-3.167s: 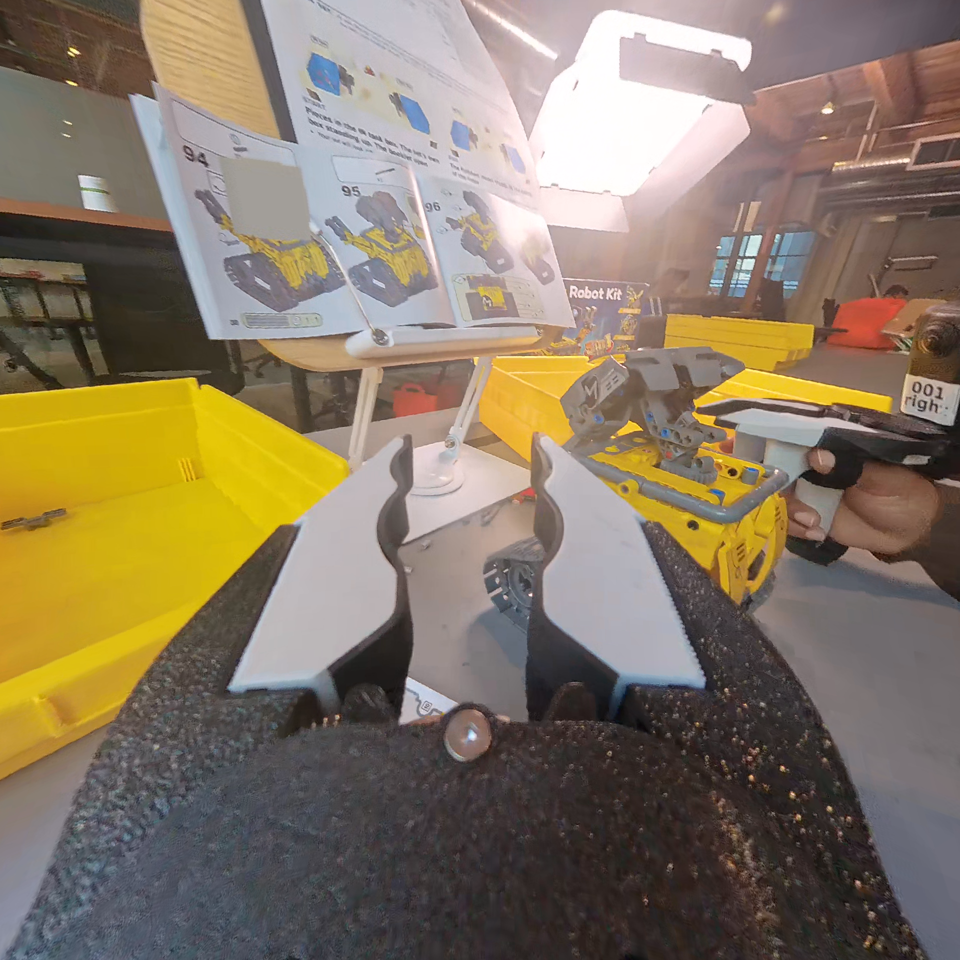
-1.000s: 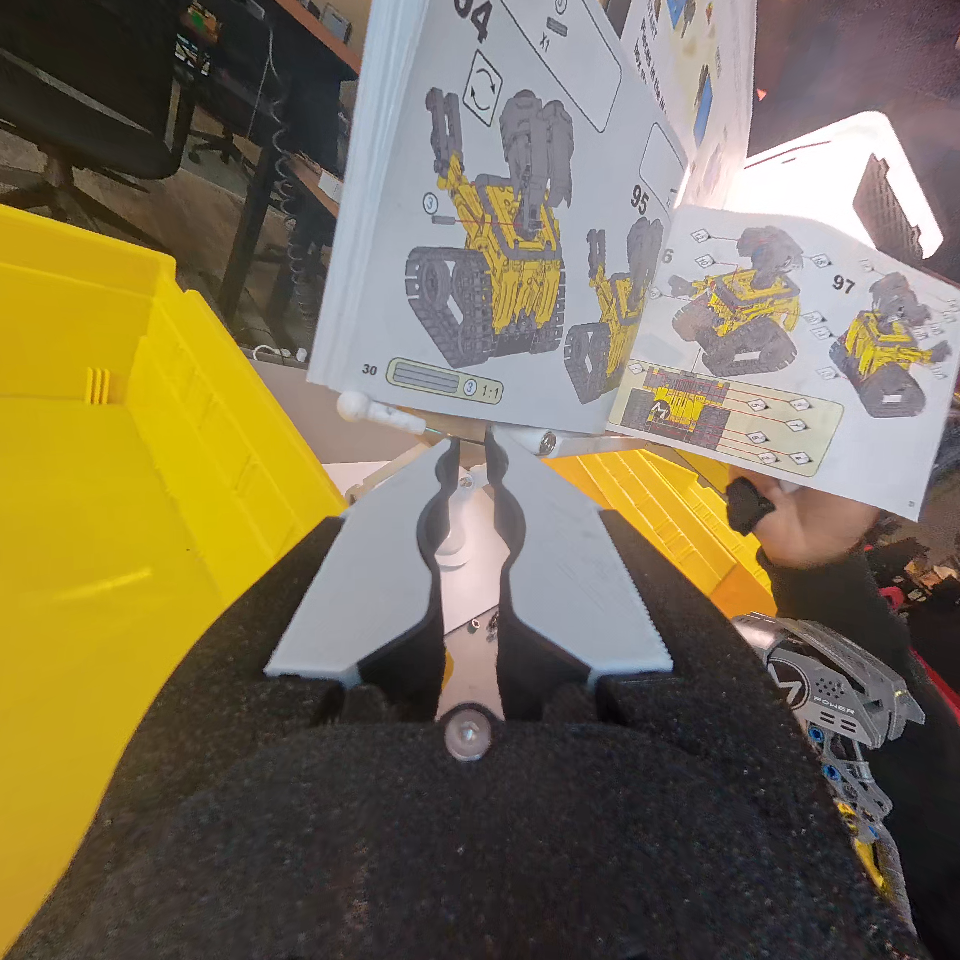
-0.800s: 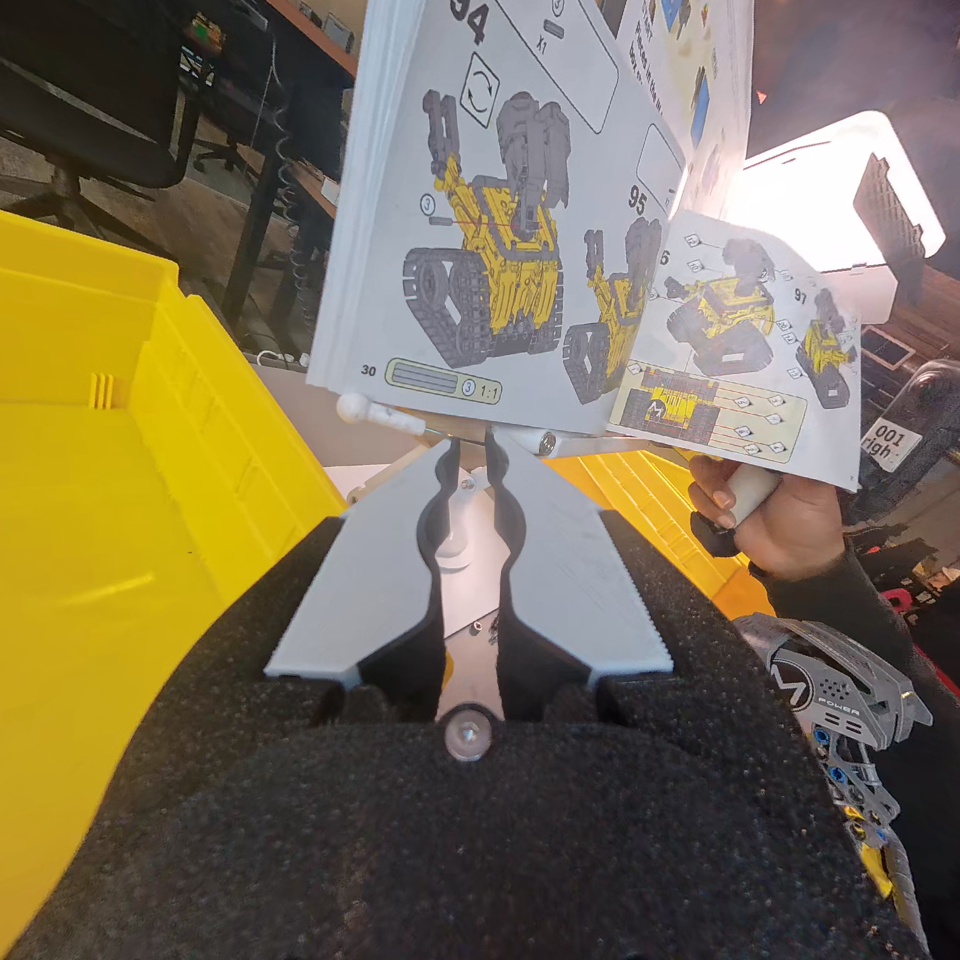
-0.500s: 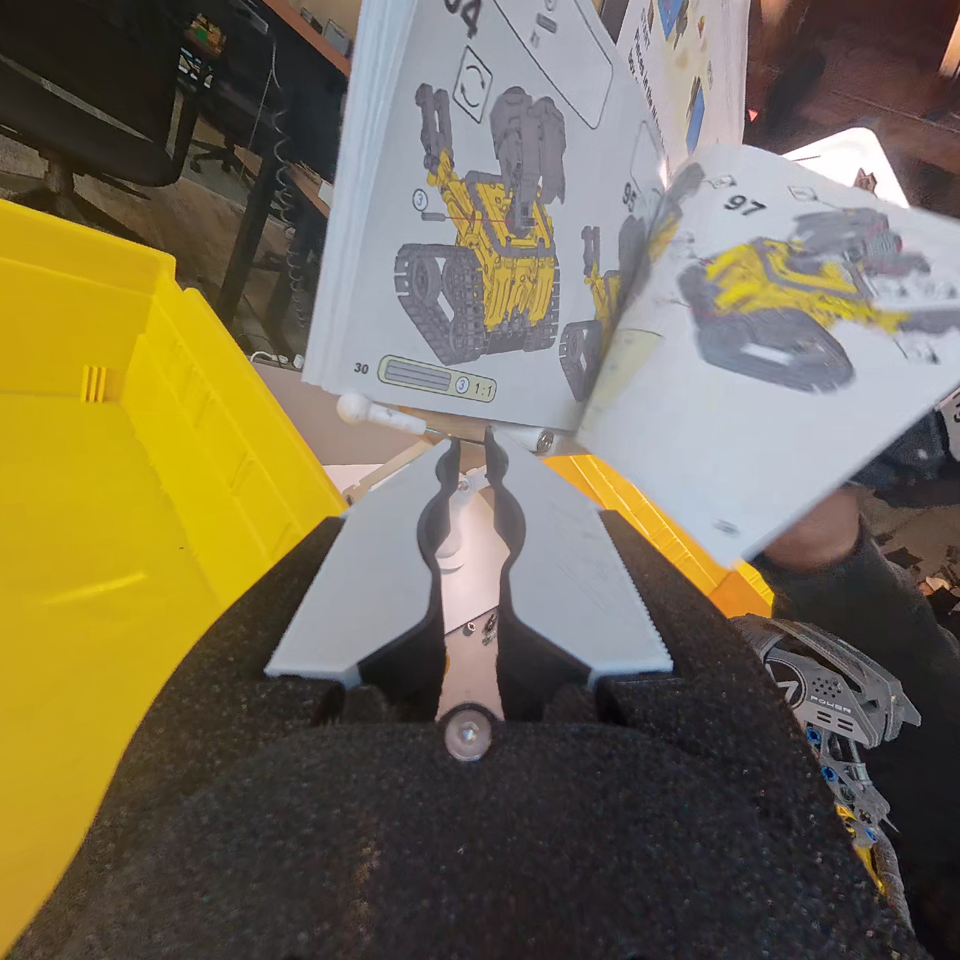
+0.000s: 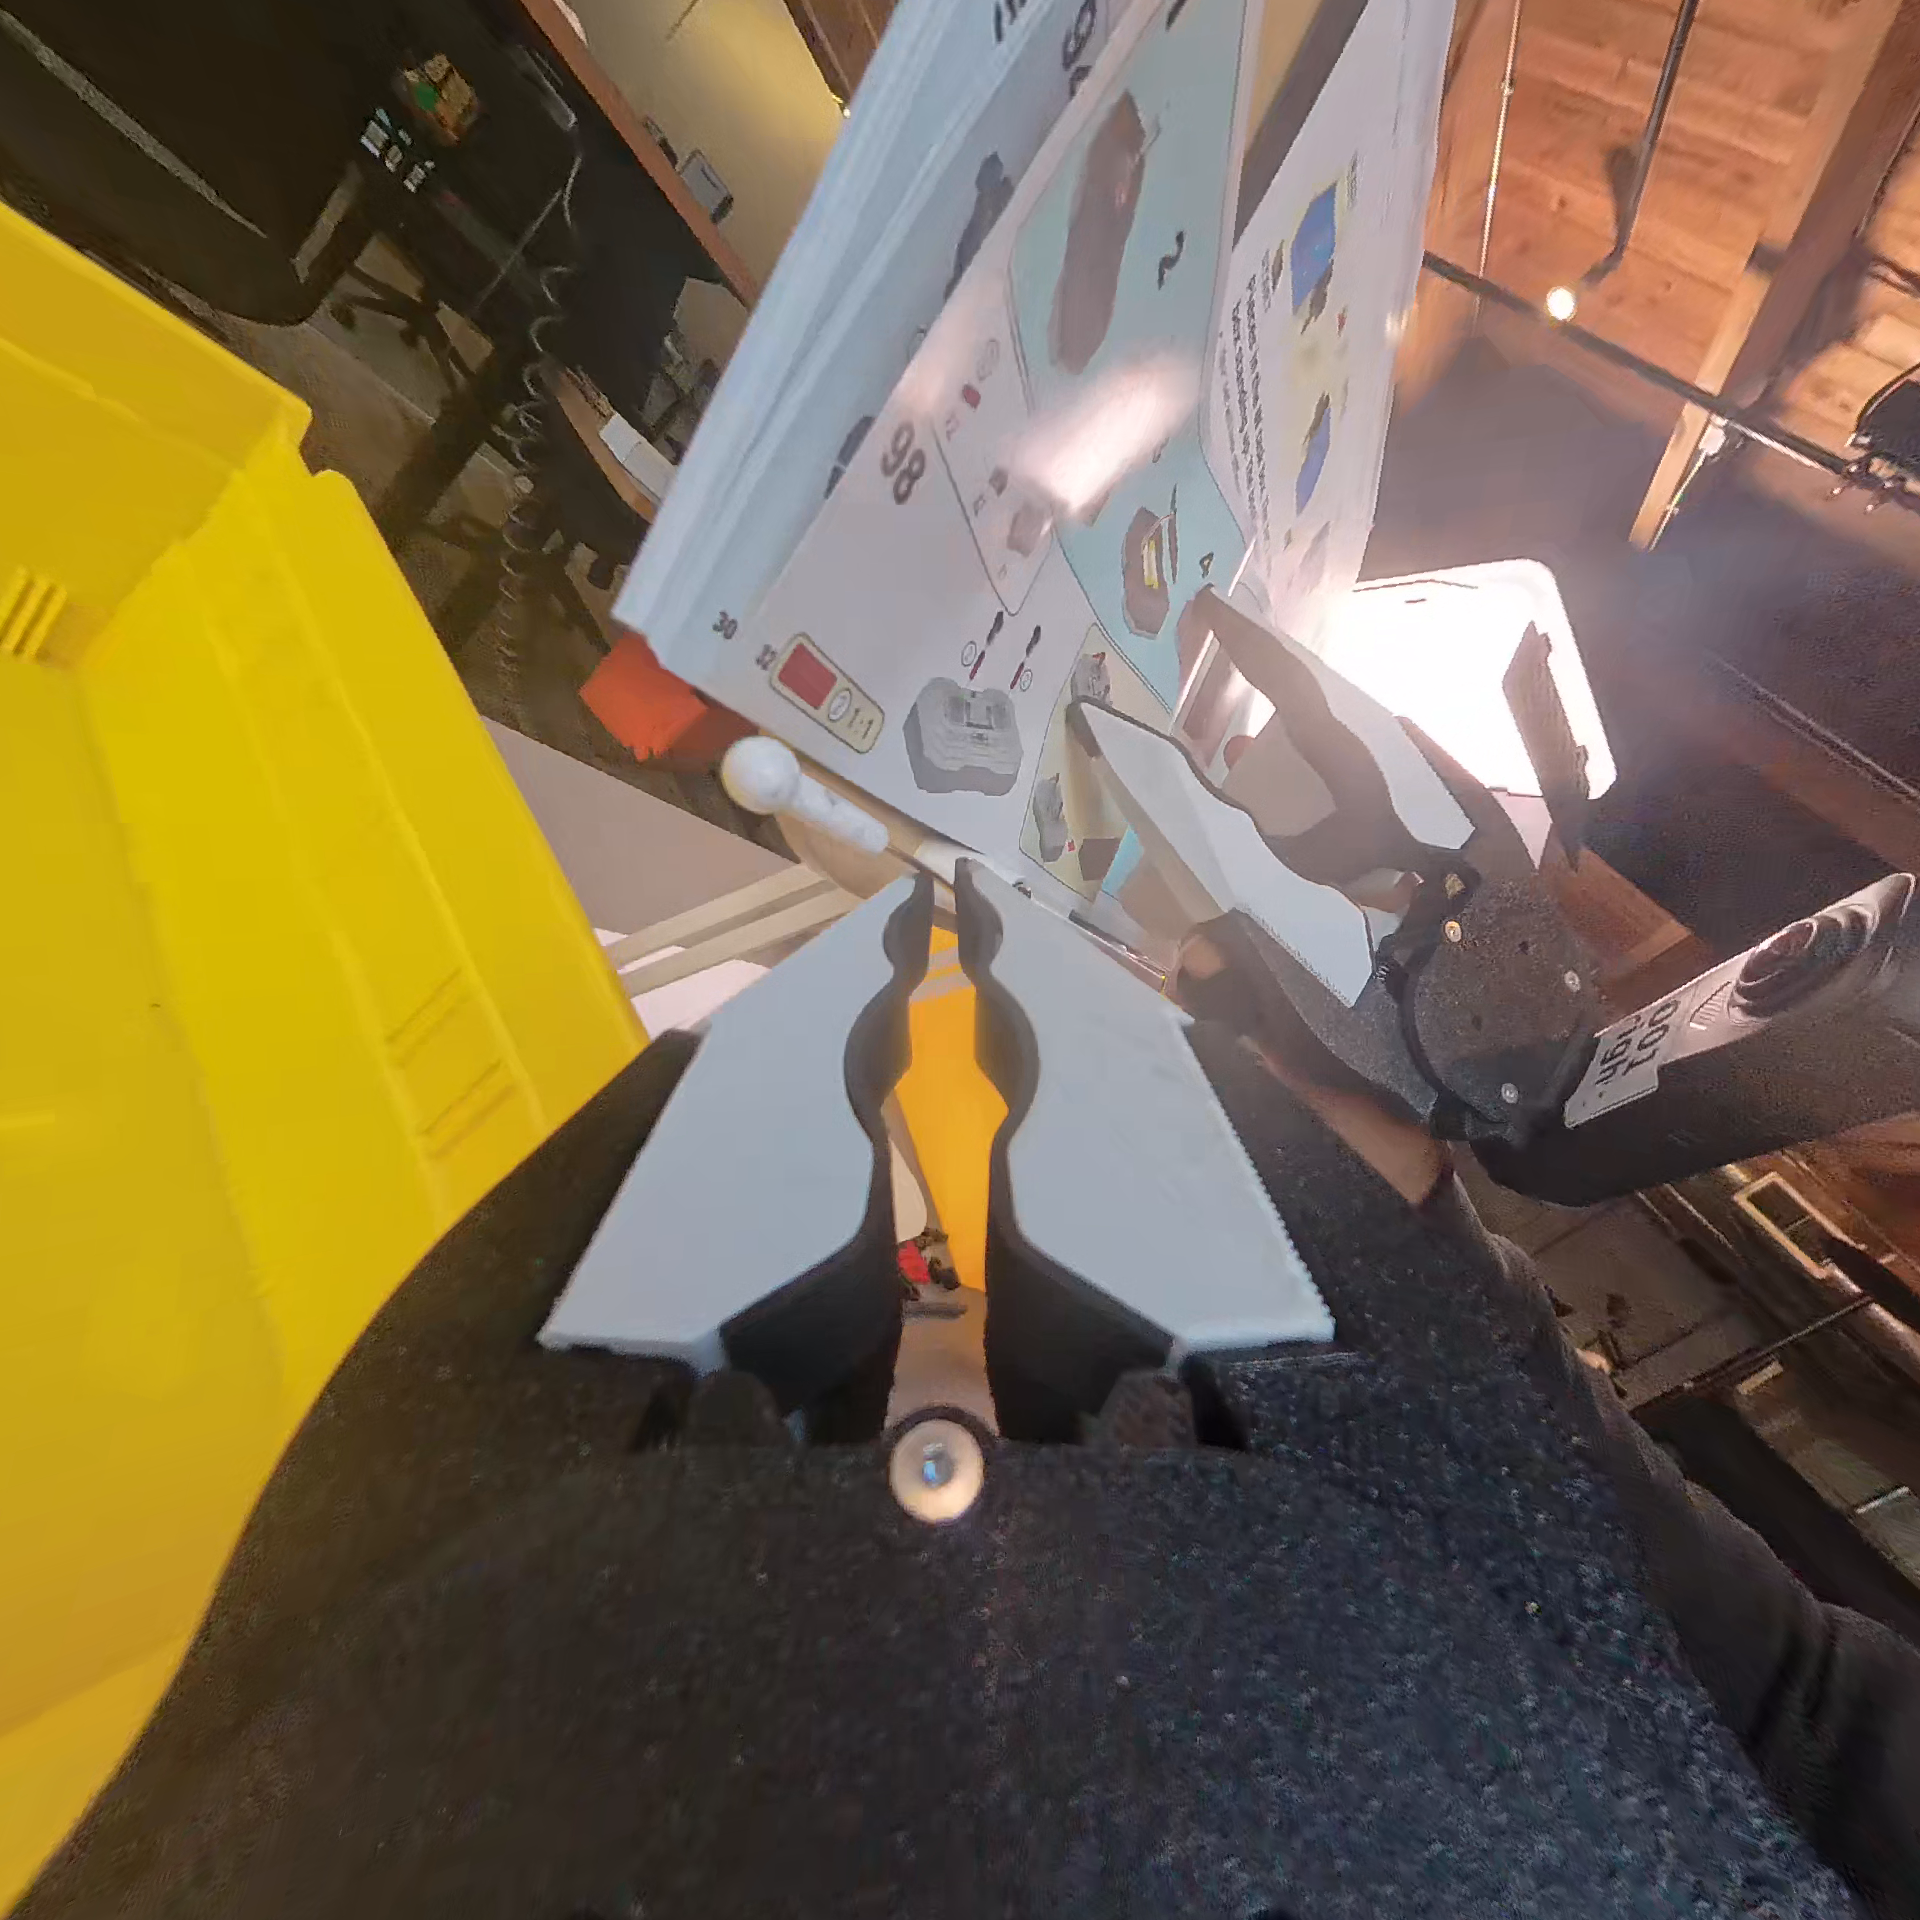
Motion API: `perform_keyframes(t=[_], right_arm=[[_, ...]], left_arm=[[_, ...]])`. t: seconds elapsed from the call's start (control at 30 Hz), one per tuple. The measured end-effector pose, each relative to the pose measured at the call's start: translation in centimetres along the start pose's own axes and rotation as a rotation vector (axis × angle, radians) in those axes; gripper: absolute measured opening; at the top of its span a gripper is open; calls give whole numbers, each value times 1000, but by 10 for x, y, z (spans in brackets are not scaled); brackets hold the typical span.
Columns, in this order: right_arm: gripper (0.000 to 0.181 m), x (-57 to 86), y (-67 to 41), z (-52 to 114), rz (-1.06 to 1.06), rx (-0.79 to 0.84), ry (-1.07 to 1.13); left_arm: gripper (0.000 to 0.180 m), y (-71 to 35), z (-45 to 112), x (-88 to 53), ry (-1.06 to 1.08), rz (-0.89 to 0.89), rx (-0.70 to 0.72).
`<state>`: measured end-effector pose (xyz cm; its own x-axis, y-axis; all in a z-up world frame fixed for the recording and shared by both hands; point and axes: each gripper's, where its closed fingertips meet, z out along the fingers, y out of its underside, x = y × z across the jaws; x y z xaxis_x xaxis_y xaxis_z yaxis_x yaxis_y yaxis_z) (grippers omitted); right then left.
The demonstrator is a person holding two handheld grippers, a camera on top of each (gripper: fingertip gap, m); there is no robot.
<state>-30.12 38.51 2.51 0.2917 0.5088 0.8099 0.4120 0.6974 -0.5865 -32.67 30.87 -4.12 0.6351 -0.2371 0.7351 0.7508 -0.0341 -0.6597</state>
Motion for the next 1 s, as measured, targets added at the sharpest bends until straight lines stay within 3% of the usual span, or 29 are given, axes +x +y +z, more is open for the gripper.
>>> perform_keyframes(t=[0.2,0.5,0.7,0.87,1.0], right_arm=[[52,-2,0,0,9,10,-6],[49,-4,-1,0,-3,19,-26],[63,-7,-2,-20,42,54,-116],[56,12,26,-43,98,32,-63],[49,2,37,-38,86,3,-76]], left_arm=[[2,-1,-1,4,-31,66,30],[2,-14,29,29,-101,814,-133],[1,-14,38,29,-83,905,-185],[1,-12,41,32,-61,912,-165],[0,4,55,45,-52,1049,-220]])
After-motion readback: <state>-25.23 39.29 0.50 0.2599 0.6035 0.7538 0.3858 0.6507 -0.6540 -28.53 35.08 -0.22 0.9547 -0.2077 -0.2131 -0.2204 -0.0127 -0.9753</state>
